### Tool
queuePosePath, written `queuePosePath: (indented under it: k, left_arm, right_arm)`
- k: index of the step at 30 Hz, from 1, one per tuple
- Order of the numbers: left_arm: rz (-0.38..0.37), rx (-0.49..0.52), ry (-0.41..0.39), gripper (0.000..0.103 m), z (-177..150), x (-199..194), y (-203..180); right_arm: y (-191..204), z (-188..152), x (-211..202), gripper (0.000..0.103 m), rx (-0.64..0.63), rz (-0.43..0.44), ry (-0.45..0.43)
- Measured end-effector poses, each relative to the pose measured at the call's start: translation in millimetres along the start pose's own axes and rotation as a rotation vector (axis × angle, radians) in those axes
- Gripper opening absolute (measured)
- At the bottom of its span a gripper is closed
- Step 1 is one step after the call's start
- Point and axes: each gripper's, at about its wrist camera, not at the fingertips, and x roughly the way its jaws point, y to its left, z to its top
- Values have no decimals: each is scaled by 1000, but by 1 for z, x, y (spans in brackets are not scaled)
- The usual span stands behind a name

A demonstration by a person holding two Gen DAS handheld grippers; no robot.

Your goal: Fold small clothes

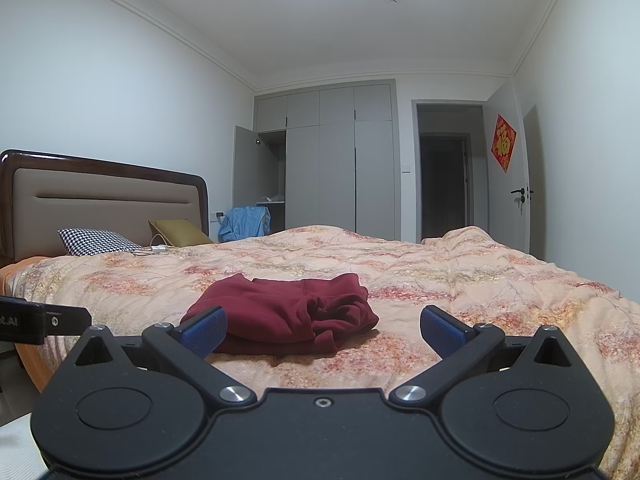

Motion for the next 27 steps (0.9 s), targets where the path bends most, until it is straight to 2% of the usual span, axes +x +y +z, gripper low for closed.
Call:
queuePosePath:
  k: [4,10,27]
  left_arm:
    - [43,29,-8,103,-1,-2,-7]
    - [16,25,-23,103,2,-7,-5]
    - [18,44,-22,103,3,-6,-7]
  right_arm:
    - [1,-1,0,103,0,1,1]
    - [1,-3,1,103,-2,2,-1]
    - [2,-3,1,103,-1,2,0]
